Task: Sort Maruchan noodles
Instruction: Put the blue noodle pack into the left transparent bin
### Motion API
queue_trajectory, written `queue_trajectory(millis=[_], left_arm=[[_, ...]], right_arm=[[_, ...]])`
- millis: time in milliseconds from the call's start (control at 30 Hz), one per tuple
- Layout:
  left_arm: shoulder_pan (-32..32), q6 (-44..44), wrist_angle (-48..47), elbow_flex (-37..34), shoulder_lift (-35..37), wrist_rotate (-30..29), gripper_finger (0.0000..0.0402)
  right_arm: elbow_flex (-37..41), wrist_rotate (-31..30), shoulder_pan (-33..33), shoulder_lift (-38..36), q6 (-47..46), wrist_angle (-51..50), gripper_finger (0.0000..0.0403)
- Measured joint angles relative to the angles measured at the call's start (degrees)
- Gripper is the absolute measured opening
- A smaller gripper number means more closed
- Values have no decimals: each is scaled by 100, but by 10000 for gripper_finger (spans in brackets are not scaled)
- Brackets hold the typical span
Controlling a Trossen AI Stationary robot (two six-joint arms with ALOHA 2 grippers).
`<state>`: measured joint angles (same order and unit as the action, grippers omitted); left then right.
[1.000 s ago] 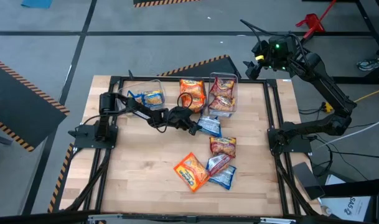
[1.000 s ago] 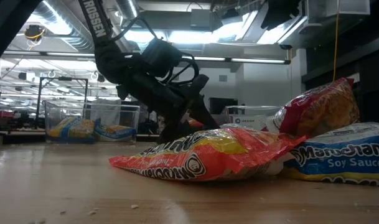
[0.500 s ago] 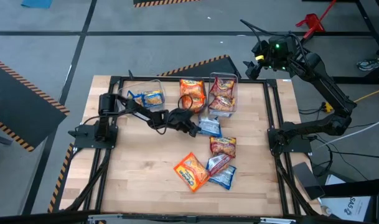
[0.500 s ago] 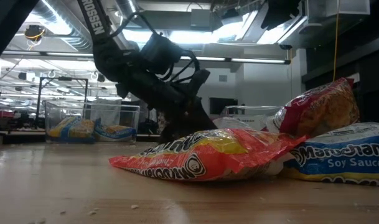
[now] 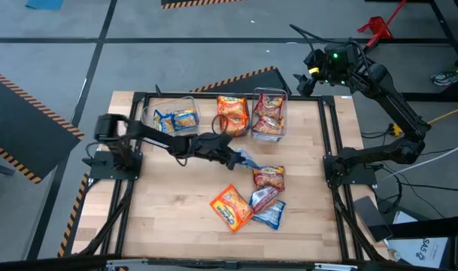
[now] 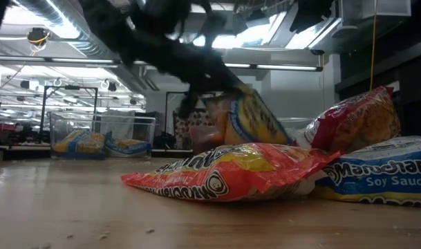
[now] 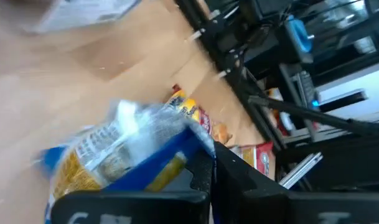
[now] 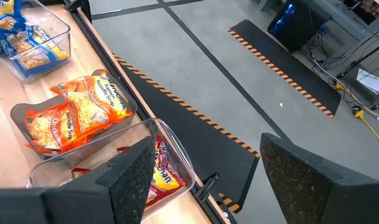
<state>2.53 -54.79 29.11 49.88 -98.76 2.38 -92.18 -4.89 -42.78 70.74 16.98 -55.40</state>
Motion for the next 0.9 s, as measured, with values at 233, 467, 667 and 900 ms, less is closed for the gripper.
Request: queue_trajectory(millis=[233, 467, 667, 900], left_arm=[[3, 332, -1653, -3, 1445, -712, 0], [6, 416, -3024, -6, 2695, -1813, 0], [72, 360, -4281, -6, 3576, -2772, 0], [463, 95, -5504, -6, 4134, -3222, 0]], right_arm=[[0, 0, 0, 0, 2, 0, 278], [0, 0, 0, 0, 2, 3, 278], [0, 0, 0, 0, -2, 122, 278], [0, 0, 0, 0, -5, 239, 278]])
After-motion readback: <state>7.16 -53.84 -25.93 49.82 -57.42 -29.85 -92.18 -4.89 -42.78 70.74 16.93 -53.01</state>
